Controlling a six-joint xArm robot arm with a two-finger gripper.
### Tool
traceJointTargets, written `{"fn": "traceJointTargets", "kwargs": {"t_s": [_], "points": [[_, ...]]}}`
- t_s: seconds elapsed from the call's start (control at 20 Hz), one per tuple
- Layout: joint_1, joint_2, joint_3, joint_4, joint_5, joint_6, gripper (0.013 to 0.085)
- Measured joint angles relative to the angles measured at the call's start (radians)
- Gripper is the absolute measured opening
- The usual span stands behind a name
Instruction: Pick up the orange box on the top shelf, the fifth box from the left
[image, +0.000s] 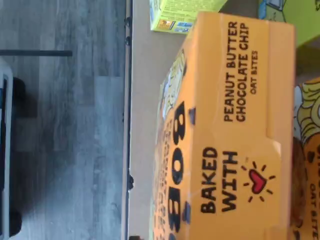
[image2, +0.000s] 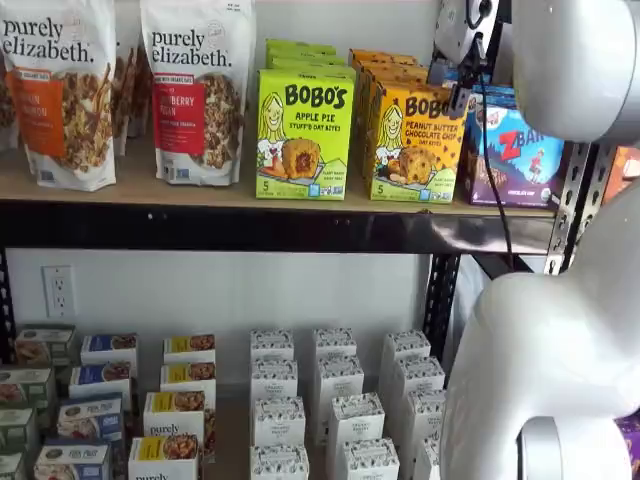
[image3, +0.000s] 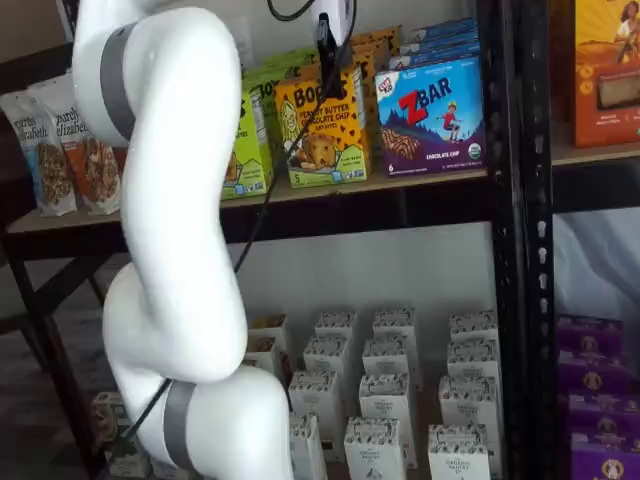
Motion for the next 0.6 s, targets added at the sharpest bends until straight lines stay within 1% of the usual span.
{"fn": "traceJointTargets", "kwargs": {"t_s": [0.35, 0.6], "points": [[0.004, 0.021, -0.023, -0.020, 0.039, 0.001, 0.0850], [0.009, 0.025, -0.022, -0.029, 0.042, 0.004, 0.0850]]}}
